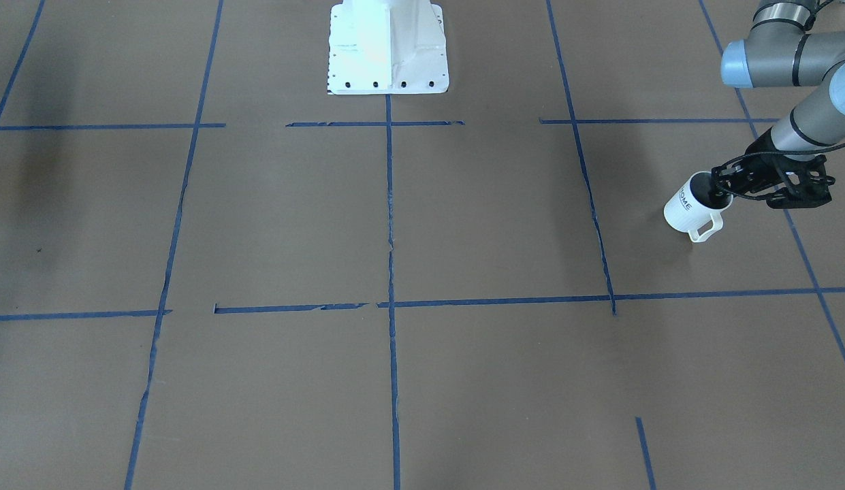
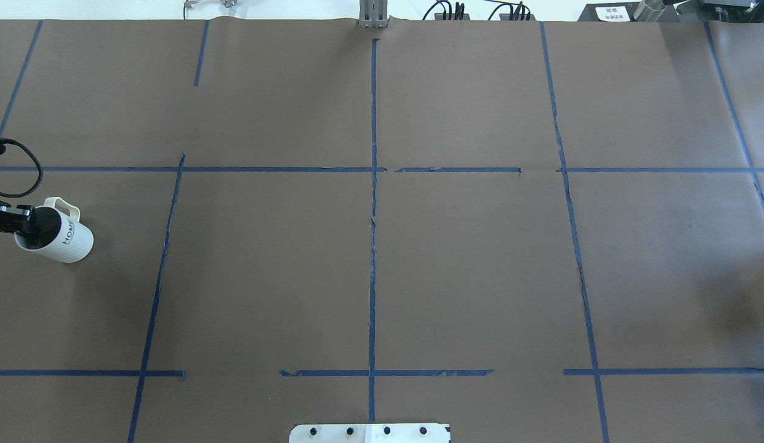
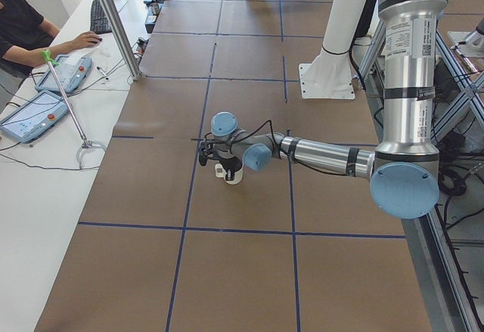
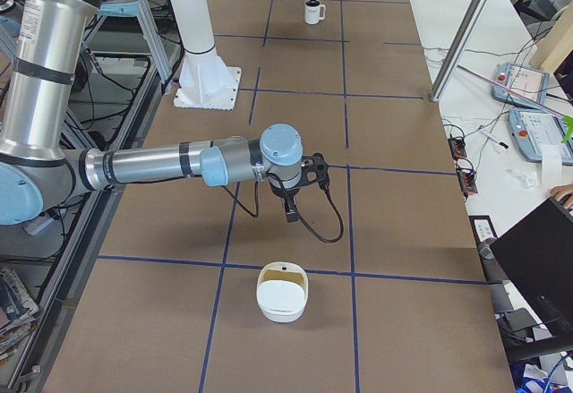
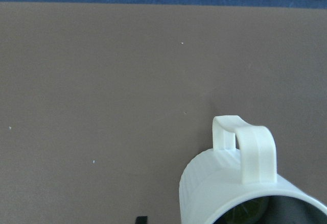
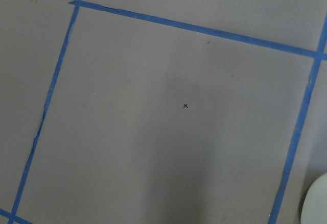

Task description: Left arm hands cup to right arm to dump lemon

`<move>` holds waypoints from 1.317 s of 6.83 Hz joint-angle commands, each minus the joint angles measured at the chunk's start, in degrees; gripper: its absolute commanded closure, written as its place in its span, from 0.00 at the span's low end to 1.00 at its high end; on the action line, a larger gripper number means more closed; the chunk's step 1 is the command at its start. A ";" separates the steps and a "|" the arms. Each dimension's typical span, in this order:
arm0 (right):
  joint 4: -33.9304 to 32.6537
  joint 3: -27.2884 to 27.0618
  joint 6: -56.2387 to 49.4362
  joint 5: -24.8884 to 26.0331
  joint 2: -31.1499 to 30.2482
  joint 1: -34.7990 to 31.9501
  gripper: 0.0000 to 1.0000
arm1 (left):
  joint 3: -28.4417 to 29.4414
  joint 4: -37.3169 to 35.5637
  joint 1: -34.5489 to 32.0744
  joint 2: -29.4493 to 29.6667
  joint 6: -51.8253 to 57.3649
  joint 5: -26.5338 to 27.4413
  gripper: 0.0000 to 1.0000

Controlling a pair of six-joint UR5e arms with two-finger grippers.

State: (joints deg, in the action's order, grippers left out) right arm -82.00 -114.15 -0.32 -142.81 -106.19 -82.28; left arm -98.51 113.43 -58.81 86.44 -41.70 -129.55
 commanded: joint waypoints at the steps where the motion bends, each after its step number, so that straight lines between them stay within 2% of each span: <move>1: 10.92 0.76 8.77 1.65 3.85 3.51 0.05 | -2.46 -0.66 0.10 2.58 -5.45 -0.71 1.00; 2: 16.46 0.95 17.03 4.62 7.71 7.53 0.01 | -3.08 -1.79 0.62 5.81 -10.28 -0.62 1.00; 3: 23.13 0.86 25.55 11.87 10.88 13.67 0.00 | -5.00 -8.50 1.76 10.37 -11.29 -0.53 1.00; 4: 28.94 0.69 33.55 21.69 14.13 20.95 0.00 | -7.63 -19.88 2.82 17.12 -11.56 -0.44 1.00; 5: 33.09 0.07 36.77 26.57 14.51 25.63 0.00 | -8.35 -27.48 3.78 23.01 -13.30 -0.18 1.00; 6: 35.91 -1.15 41.50 31.67 15.73 29.77 0.00 | -8.10 -28.95 7.01 27.77 -20.02 -0.09 1.00; 7: 39.86 -1.51 41.63 36.94 16.53 34.07 0.00 | -6.88 -29.14 10.44 32.34 -27.40 0.08 1.00; 8: 42.59 -1.43 41.89 42.30 18.89 37.86 0.00 | -5.04 -29.14 11.17 35.61 -33.65 0.09 1.00; 9: 42.88 -1.34 41.90 50.80 21.87 44.68 0.00 | -0.84 -29.83 11.70 41.04 -40.32 0.09 1.00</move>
State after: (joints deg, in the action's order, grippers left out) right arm -40.73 -115.49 41.25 -100.60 -87.34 -44.36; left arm -103.05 84.28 -48.19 121.89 -74.35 -129.49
